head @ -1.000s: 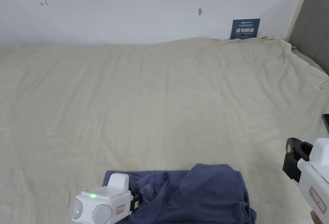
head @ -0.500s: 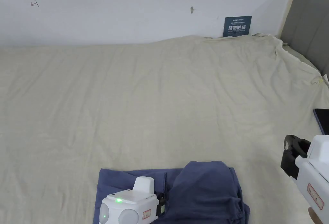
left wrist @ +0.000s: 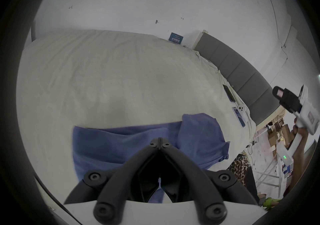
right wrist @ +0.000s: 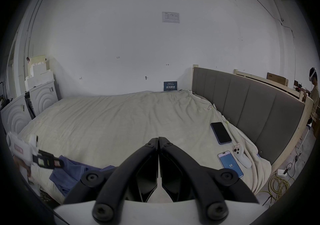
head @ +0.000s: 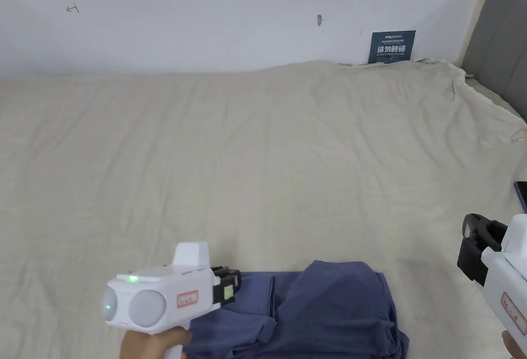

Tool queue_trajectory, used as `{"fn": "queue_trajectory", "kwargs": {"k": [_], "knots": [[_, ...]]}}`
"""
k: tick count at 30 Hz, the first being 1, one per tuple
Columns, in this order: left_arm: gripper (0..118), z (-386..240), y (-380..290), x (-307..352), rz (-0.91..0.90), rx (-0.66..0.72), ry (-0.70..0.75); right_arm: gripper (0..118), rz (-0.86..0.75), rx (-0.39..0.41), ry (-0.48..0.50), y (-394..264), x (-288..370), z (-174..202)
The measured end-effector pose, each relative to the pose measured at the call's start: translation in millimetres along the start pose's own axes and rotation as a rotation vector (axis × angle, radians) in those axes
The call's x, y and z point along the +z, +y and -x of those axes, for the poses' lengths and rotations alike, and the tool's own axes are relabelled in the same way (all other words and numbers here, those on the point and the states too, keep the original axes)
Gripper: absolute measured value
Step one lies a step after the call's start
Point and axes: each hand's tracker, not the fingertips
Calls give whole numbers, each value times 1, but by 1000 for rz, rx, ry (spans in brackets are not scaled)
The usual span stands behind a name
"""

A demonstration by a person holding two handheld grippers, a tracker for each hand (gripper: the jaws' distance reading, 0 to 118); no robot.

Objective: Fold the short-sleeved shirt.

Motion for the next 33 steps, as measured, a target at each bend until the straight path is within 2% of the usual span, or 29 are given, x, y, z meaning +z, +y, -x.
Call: {"fn": "queue_trajectory", "kwargs": {"k": [2,5,9,10,11,14,18,21,26,29,32,33], "knots": [[3,16,9,12,6,8,14,0,-2,2,3,1,-1,2],[22,46,17,23,33,39,71,0,-2,3,7,1,-2,4],[94,84,11,23,97,125,118,0,5,8,11,-1,-7,5],[101,93,7,21,102,134,130,0,8,9,12,-2,-8,5],[103,100,4,19,112,147,135,0,10,10,12,-2,-8,6],[102,122,-6,9,154,220,143,0,19,14,14,-3,-9,11],[100,135,-20,-8,201,238,151,0,29,18,16,-4,-10,14],[85,136,-27,-17,215,236,143,0,37,24,13,-3,-10,17],[74,126,-31,-34,235,227,130,0,44,25,7,-5,-13,15],[52,117,-31,-37,247,135,194,0,46,24,6,-3,-11,17],[44,106,-33,-37,247,79,179,0,44,26,4,-2,-11,17],[36,101,-33,-37,247,63,185,0,45,25,5,-2,-11,17]]}}
